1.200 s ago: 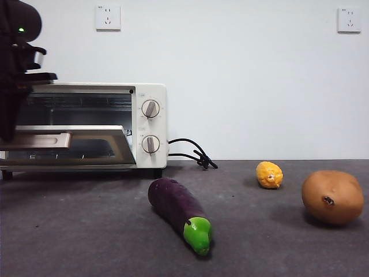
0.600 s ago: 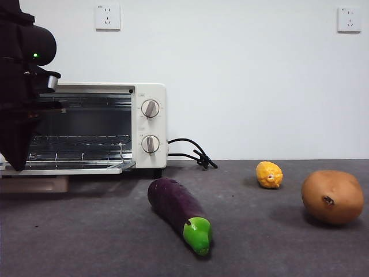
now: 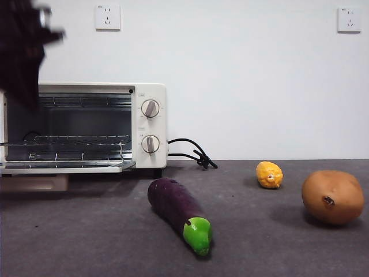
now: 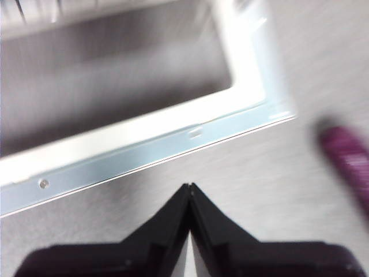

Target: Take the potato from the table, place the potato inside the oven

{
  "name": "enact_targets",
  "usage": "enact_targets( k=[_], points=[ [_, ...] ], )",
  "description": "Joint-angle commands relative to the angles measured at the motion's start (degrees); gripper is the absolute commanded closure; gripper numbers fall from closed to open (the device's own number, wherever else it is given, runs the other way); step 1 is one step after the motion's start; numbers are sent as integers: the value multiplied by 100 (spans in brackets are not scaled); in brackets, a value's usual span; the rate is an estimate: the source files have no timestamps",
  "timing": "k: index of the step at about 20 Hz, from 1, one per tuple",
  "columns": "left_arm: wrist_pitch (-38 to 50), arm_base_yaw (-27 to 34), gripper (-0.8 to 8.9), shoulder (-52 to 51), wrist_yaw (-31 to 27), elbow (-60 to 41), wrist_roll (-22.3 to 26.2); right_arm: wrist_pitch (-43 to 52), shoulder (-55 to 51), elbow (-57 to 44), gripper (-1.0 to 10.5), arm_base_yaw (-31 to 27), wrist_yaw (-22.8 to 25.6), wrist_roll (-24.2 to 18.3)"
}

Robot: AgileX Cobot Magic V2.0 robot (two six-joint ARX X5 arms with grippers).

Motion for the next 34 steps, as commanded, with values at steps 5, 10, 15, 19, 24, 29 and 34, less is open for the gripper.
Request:
enact_targets(
  k=[5, 10, 15, 19, 24, 29, 34],
  points=[
    [-201, -39, 819, -2020, 83, -35, 122, 57, 957, 17, 653, 415, 1025, 511],
    [-415, -39, 818, -3091, 79, -35, 125, 68, 1606, 17, 375, 1598, 3484, 1093],
    [-1250, -39, 818, -3652, 79, -35, 125, 341, 2511, 17, 179, 2179, 4011, 1147],
    [-1690, -39, 818, -4076, 35, -35, 236, 455, 3274, 74, 179, 2208, 4789, 1445],
    [-2004, -39, 818, -4411, 35, -35, 240, 1073, 3982, 77, 182, 2210, 5047, 1725],
    [-2256, -39, 818, -4492, 35, -35, 426, 1233, 4629, 77, 184, 2210, 5069, 1851],
    [-2253, -39, 818, -4489, 33, -35, 621, 1248, 4874, 77, 403, 2249, 5169, 1886]
  ],
)
